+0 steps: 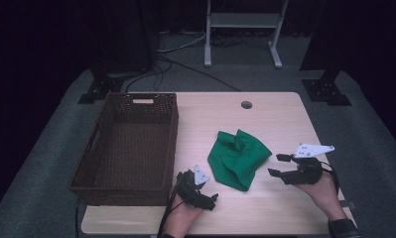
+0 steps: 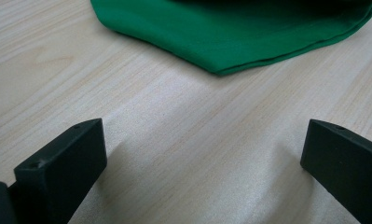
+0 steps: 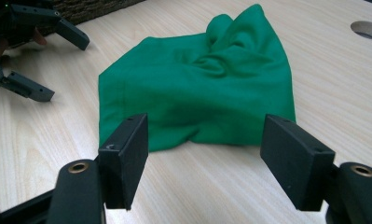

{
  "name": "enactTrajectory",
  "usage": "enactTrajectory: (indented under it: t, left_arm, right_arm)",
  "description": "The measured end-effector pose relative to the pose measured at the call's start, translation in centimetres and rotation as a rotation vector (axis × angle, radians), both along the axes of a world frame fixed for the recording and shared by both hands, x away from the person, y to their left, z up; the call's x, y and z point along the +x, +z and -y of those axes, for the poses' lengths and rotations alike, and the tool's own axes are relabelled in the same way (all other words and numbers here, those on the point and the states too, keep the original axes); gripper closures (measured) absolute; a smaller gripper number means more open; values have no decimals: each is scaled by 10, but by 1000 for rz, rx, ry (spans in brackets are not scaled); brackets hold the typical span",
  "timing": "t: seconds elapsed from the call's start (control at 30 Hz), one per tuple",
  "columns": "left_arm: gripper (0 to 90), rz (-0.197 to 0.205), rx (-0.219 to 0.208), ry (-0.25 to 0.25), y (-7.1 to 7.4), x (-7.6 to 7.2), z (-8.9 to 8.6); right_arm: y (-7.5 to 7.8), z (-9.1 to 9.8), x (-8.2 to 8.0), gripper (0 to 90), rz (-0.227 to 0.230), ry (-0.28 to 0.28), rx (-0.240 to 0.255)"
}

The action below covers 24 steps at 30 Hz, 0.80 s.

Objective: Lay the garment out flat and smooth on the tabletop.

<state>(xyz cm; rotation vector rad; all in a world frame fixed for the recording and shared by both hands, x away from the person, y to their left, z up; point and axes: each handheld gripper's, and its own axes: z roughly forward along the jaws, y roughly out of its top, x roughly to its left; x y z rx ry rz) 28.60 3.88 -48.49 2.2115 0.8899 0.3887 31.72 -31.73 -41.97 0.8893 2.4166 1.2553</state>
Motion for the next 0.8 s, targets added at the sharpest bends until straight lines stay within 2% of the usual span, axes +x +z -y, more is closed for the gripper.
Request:
enactTrajectory:
  t: [0.8]
  left_arm:
    - [0, 0, -1, 0, 0, 0, 0]
  right_arm:
    - [4, -21, 17, 329, 9, 9, -25]
